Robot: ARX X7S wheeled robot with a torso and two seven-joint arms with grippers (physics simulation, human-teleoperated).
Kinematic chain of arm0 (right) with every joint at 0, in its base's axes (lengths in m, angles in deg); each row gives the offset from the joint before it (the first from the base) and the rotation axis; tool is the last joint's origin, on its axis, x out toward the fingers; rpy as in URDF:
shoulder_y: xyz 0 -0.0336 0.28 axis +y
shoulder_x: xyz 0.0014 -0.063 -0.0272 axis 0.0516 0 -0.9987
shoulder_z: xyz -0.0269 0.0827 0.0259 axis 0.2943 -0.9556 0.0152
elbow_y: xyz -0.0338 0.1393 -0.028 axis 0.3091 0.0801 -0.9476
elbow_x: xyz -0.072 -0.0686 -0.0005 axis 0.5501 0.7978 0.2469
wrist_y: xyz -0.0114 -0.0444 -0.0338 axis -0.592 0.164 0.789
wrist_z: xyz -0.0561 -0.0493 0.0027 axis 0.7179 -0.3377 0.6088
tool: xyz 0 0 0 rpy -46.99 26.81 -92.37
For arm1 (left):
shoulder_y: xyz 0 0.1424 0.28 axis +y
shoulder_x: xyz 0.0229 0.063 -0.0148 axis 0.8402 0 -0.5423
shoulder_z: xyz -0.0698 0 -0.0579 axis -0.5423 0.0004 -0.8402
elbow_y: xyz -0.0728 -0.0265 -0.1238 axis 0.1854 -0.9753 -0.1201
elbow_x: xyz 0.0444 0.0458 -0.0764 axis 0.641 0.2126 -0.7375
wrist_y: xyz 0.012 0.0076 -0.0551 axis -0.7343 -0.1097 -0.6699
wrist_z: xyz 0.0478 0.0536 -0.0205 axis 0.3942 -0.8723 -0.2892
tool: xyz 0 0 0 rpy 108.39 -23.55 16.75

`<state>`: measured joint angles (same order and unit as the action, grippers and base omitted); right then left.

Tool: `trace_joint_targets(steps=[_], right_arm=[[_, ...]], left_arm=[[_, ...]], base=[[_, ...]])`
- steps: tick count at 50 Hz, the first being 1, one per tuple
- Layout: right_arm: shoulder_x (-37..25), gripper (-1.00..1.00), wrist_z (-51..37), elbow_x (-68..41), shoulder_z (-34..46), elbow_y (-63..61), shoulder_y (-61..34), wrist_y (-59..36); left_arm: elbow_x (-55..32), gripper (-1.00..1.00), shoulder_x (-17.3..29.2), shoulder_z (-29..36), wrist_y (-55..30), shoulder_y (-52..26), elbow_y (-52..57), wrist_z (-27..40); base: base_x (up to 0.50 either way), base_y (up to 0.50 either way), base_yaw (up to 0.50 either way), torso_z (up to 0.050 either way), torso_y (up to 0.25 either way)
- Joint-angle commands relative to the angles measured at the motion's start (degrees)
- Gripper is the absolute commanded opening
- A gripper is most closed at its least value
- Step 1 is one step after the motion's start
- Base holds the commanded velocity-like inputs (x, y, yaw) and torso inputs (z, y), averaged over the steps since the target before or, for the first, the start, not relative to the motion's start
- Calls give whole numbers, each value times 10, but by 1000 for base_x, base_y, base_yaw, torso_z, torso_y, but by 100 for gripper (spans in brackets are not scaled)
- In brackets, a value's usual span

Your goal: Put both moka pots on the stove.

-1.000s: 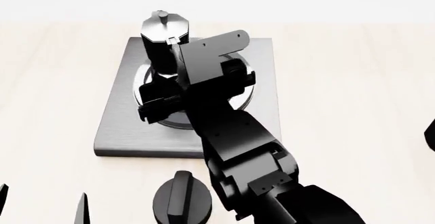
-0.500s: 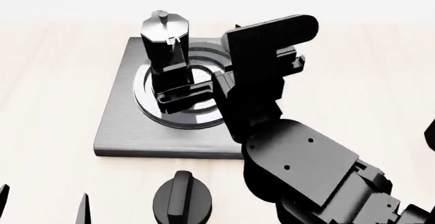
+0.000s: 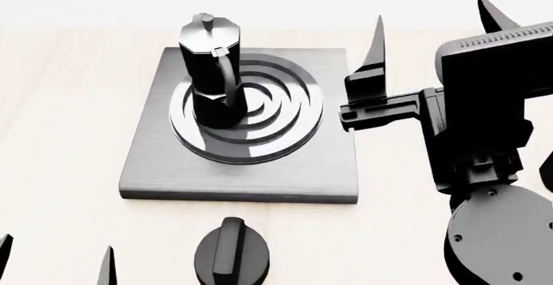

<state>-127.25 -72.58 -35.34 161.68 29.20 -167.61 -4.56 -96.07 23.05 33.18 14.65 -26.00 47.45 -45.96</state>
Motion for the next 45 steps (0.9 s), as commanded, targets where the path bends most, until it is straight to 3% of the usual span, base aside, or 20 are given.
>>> trace_joint_targets(steps=[1,4,6,10,11,13,15,18,22,32,45], right_arm=[[-77,100,0,10,4,-1,-8,-22],[-91,100,-18,-7,-9,6,3,7],[-104,100,9,-25,-11,4,-6,-5],[-124,100,-18,-50,-17,10,-9,-22],[-130,100,21,-78,-17,13,-7,-21],[-135,100,70,-9,-1,12,-14,-26],[-145,100,48,-14,-5,21,-1,-4],[-161,100,58,-68,-10,34,5,-6],[-190,100,138,-135,-16,40,18,15],[-198,100,214,-203,-16,114,15,-34],[-173,100,261,-184,-11,198,-22,-119]], left_arm=[[-1,100,1,1,0,-1,-2,2],[1,100,1,3,-2,-1,0,3],[1,100,1,3,-3,-1,0,3],[1,100,2,4,-2,-1,0,3],[1,100,2,4,-2,-1,0,3],[0,100,2,4,-1,-1,0,3],[-1,100,3,3,-1,0,1,4],[-1,100,3,3,0,0,0,5],[-2,100,4,3,-2,-1,1,5],[-2,100,4,5,0,-2,-1,6],[-4,100,4,7,5,-4,-9,5]], base=[[0,0,0,0,0],[0,0,0,0,0],[0,0,0,0,0],[0,0,0,0,0],[0,0,0,0,0],[0,0,0,0,0],[0,0,0,0,0],[0,0,0,0,0],[0,0,0,0,0],[0,0,0,0,0],[0,0,0,0,0]])
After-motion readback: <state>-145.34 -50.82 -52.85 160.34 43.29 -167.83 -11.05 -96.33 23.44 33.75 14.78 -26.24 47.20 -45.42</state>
